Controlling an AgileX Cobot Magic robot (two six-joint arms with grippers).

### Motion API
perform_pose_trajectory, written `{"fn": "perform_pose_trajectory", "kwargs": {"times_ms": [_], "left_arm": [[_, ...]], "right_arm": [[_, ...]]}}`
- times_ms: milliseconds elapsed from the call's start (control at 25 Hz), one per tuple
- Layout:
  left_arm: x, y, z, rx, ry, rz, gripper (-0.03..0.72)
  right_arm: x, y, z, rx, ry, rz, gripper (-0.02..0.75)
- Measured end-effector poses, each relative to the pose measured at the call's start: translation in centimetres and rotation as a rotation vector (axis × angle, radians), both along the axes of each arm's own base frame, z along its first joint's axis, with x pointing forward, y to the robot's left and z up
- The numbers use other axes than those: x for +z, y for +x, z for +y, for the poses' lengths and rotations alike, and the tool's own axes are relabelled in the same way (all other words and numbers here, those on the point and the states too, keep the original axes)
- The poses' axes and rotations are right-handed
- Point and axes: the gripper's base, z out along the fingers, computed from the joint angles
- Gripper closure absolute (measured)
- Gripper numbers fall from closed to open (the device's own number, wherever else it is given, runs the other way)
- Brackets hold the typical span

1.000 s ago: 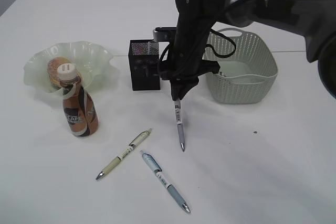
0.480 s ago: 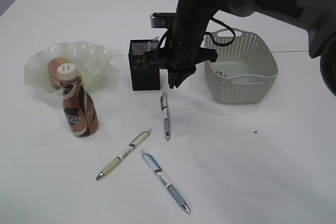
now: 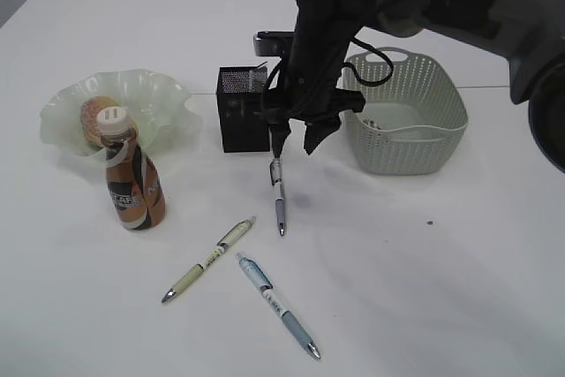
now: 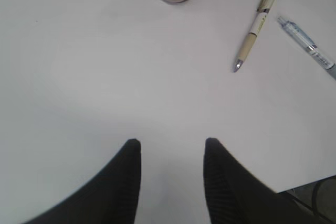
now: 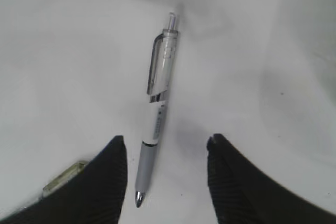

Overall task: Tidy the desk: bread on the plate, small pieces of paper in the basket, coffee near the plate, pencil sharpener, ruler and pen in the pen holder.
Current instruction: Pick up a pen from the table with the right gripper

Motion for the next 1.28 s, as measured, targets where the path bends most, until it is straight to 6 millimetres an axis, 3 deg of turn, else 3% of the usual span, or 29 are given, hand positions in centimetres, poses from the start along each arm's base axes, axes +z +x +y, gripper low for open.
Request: {"fn": "perform_pose_trajectory", "kwargs": {"times_ms": [240, 1280], "left_arm": [[0.0, 0.0, 0.0, 0.0, 0.0, 0.0, 0.39], [0.1, 0.2, 0.0, 0.004, -0.005, -0.029, 0.39]], "right_arm": [[0.0, 0.0, 0.0, -0.018, 0.008, 0.006, 0.342], [-3.1, 2.2, 2.4, -0.105, 0.039, -0.026, 0.385]]}}
